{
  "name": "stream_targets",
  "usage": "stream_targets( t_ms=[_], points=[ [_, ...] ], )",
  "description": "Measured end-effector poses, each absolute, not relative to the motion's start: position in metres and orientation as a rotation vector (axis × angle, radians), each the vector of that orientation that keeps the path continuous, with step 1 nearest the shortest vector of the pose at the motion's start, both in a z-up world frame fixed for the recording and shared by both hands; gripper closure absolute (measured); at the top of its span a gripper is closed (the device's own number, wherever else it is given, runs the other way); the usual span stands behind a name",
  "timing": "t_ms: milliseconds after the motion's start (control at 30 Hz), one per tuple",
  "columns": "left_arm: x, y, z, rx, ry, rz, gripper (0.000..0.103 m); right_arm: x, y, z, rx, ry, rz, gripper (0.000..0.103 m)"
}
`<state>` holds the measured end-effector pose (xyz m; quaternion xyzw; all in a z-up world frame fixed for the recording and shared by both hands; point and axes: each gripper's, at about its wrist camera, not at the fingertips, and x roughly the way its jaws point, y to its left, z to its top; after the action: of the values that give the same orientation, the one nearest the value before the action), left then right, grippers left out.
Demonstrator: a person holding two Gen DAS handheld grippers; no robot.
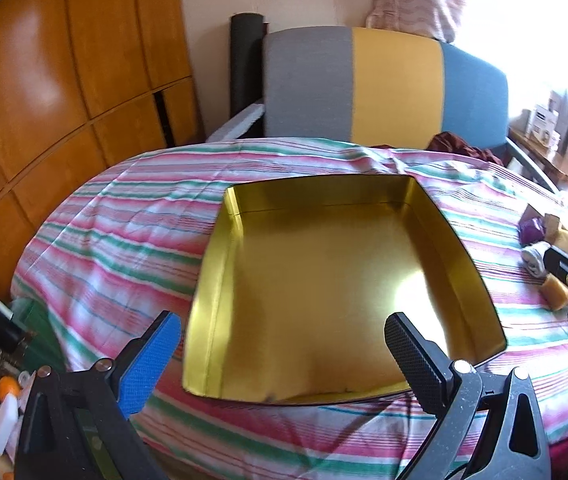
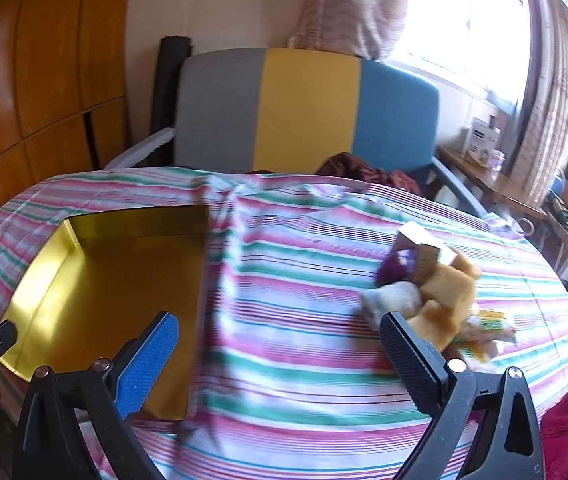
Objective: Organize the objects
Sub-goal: 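Move both tools from the gold tray toward the pile of items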
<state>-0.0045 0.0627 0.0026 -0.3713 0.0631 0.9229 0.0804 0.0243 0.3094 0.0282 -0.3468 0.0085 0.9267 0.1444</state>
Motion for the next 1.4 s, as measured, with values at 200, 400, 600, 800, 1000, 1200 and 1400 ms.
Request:
stream_targets(
  t_ms=[200,400,600,800,1000,1200,1400],
  points=[
    [-0.007,0.085,0.001,-1.084,0.194,2.635,0.000,0.034,0.366,0.034,-1.006,0.151,2.587,0.000],
    [-0.012,0.109,0.004,-1.102,0.124,2.500,0.000,0.056,0.444,0.043,-0.967,0.300,2.445,0.000],
    [-0.017,0.152,0.010,-1.074,0.178,2.409,0.000,0.087,0.513,0.035,-0.900,0.431,2.280,0.000],
    [-0.014,0.220,0.017,-0.982,0.327,2.283,0.000,0.107,0.542,0.019,-0.847,0.597,2.198,0.000],
    [-0.006,0.284,0.008,-0.924,0.423,2.146,0.001,0.120,0.560,0.013,-0.773,0.724,2.179,0.000],
    [-0.001,0.334,-0.003,-0.919,0.448,2.060,0.003,0.122,0.568,0.005,-0.789,0.805,2.169,0.000],
    [-0.004,0.371,-0.018,-0.930,0.487,1.973,0.018,0.128,0.572,0.002,-0.772,0.855,2.161,0.000]
  ],
)
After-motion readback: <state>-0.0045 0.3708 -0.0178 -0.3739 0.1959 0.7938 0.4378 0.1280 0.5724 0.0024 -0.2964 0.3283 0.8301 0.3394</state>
